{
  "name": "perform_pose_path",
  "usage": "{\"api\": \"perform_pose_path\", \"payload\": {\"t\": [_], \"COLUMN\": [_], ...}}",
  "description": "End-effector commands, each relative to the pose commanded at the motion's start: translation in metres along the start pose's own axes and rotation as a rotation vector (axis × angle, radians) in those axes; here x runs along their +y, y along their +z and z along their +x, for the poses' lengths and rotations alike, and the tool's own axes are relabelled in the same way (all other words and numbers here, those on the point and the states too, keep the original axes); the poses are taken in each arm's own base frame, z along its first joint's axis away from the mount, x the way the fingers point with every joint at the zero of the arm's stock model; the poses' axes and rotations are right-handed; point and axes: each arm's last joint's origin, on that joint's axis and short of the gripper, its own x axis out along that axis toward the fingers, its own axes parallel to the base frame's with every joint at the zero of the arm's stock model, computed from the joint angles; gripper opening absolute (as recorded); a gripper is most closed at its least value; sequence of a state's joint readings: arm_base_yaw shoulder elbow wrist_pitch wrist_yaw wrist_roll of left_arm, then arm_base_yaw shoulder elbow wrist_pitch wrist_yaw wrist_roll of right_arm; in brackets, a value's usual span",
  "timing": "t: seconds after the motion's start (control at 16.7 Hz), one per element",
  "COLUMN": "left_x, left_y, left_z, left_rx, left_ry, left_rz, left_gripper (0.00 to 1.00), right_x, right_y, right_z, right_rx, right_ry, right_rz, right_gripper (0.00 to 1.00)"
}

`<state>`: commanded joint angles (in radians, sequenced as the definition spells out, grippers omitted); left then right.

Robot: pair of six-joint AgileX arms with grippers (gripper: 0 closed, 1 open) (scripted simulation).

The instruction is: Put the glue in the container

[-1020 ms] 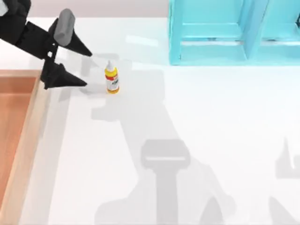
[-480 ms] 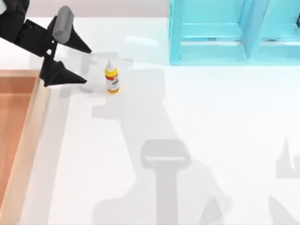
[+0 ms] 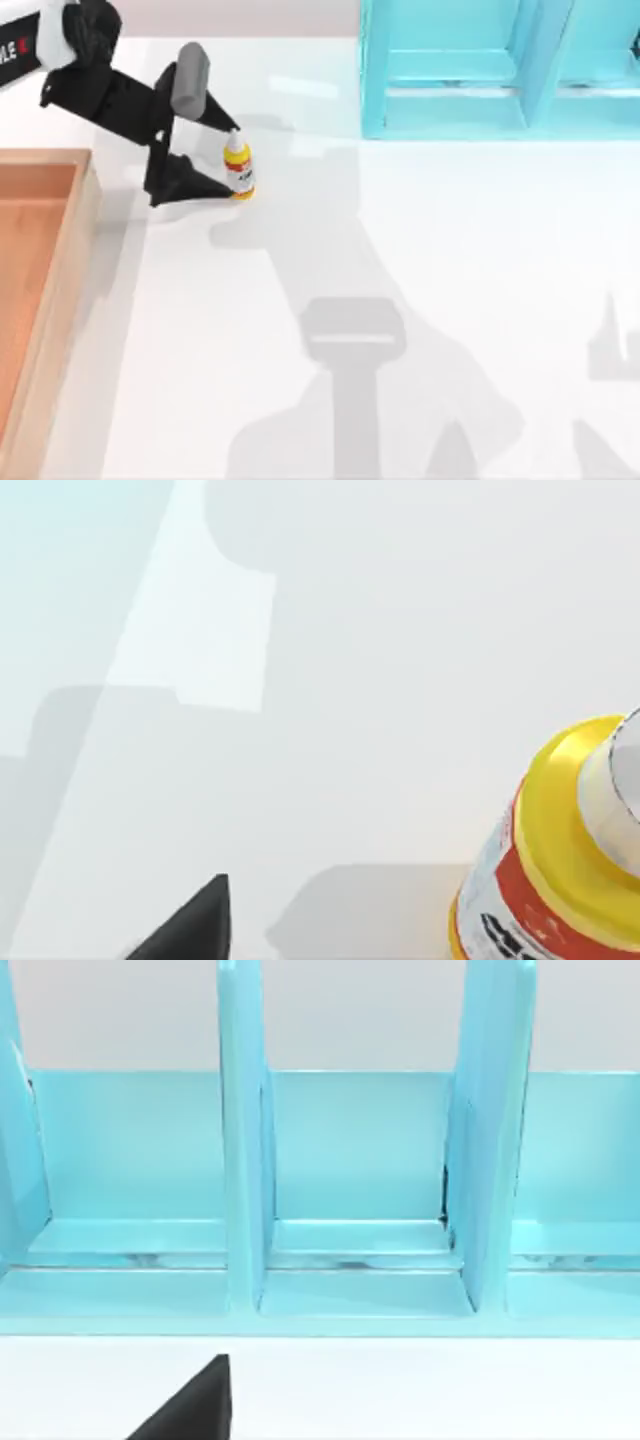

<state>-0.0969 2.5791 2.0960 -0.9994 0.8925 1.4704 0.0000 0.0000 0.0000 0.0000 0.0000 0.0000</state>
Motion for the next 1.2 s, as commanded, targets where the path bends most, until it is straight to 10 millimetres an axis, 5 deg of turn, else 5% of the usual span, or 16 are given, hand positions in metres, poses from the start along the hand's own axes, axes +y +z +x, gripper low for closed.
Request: {"api": "perform_pose_path", "payload": {"t": [0.24, 0.48, 1.2], "left_x": [-0.003, -0.004, -0.004], "left_y": [0.0, 0.0, 0.0], "left_z": [0.034, 0.036, 0.036], "left_rx": [0.0, 0.0, 0.0], "left_ry": [-0.006, -0.007, -0.007], "left_rz": [-0.006, -0.007, -0.007], "left_gripper": [1.0, 1.0, 0.1], "right_x": [0.0, 0.0, 0.0], "right_y": [0.0, 0.0, 0.0], "right_z": [0.0, 0.0, 0.0], "right_rx": [0.0, 0.0, 0.0], "right_ry": [0.0, 0.0, 0.0], "right_rz": [0.0, 0.0, 0.0], "right_gripper": [1.0, 1.0, 1.0]}}
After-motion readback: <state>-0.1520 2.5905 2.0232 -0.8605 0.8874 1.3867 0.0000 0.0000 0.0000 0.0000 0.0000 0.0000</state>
